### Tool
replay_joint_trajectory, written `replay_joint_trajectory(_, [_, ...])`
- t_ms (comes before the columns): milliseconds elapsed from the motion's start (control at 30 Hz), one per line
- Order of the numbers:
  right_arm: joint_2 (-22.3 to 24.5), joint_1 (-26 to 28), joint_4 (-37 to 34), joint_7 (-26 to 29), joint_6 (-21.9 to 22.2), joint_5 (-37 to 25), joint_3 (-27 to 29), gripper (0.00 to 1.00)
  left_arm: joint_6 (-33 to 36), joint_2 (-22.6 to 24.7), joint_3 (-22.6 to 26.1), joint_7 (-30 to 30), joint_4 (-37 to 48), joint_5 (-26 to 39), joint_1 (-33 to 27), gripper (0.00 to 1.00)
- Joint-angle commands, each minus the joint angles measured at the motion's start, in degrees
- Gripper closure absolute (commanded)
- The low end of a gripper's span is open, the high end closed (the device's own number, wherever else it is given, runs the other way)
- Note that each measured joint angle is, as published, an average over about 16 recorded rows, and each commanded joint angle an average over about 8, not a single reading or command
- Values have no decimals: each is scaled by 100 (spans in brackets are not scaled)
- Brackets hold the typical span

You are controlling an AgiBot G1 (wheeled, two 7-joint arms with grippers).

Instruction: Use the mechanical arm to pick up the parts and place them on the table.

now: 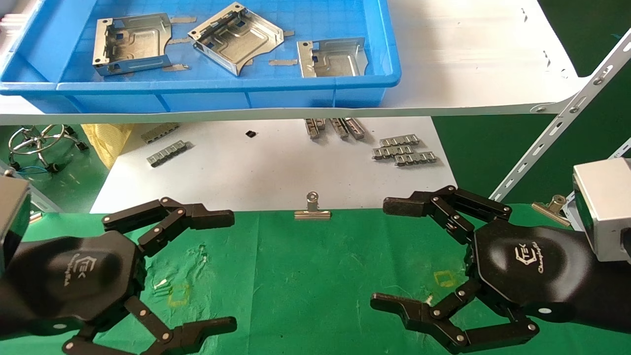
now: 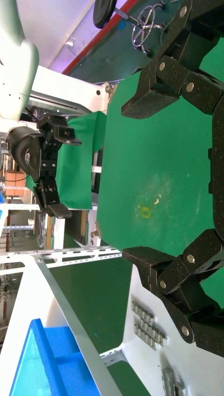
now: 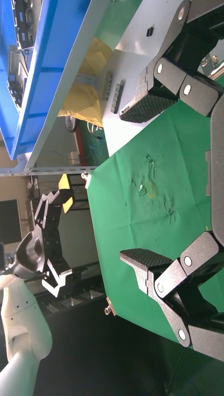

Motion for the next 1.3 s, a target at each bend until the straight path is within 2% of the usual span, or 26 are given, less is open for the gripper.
replay_joint_trajectory(33, [0,0,0,0,0,0,0,0,0,0,0,0,0,0,0,0])
replay_joint_trajectory(167, [0,0,0,0,0,0,0,0,0,0,0,0,0,0,0,0])
replay_joint_trajectory(200, [0,0,0,0,0,0,0,8,0,0,0,0,0,0,0,0])
replay_joint_trajectory(433, [0,0,0,0,0,0,0,95,0,0,0,0,0,0,0,0])
replay_joint_trajectory(467, [0,0,0,0,0,0,0,100,0,0,0,0,0,0,0,0])
replay_joint_trajectory(1300, [0,0,0,0,0,0,0,100,0,0,0,0,0,0,0,0])
